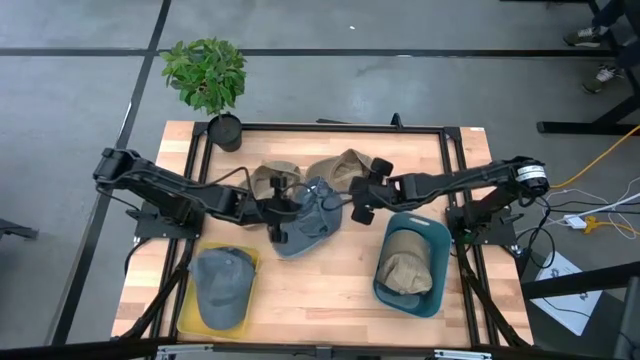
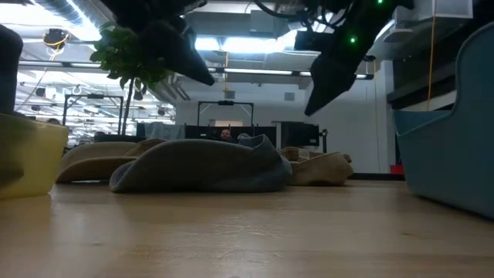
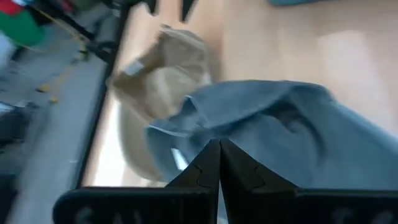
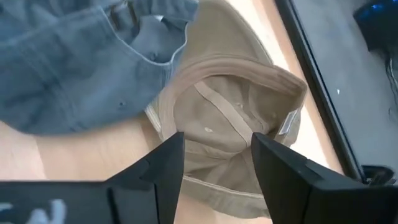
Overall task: Pick & Place hat
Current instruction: Put the right brown cap into the blue bin
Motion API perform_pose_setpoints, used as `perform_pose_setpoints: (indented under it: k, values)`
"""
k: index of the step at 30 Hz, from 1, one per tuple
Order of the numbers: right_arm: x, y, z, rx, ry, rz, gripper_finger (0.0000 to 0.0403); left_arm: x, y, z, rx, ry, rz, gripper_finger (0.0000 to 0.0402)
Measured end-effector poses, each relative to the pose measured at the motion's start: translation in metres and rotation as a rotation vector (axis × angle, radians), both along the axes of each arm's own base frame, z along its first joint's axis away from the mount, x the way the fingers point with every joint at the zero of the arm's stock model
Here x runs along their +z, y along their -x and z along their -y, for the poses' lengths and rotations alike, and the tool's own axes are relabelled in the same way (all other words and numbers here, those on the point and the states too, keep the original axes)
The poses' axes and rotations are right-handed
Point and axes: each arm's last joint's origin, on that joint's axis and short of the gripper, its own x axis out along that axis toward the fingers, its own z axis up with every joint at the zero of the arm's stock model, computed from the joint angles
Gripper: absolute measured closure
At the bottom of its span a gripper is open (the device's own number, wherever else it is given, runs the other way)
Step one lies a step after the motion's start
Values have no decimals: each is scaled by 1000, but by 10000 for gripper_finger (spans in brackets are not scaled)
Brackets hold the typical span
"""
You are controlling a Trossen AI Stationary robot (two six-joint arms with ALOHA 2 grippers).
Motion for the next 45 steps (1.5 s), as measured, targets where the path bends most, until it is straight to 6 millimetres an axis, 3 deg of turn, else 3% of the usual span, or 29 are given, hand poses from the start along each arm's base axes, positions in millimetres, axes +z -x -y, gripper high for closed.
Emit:
perform_pose_setpoints:
  k: [6, 14, 23, 30, 38, 45]
  values:
    - [-1, 0, 17, 105, 11, -85, 218, 4, -4, -6, 68, -63, 54, 391]
    - [-3, 2, 35, 174, -127, -102, 218, 7, -8, -29, 155, -145, 63, 382]
    - [-6, 1, 44, 141, -128, -103, 218, 5, -9, -60, 159, -25, 61, 302]
    - [-34, -11, 47, 161, -134, -207, 218, 5, -7, -72, 224, 16, 77, 254]
    - [-75, -24, 48, 204, -166, -333, 218, 4, -7, -73, 216, 47, 84, 249]
    - [-81, -26, 47, 244, -192, -348, 218, 4, -8, -73, 200, 60, 83, 252]
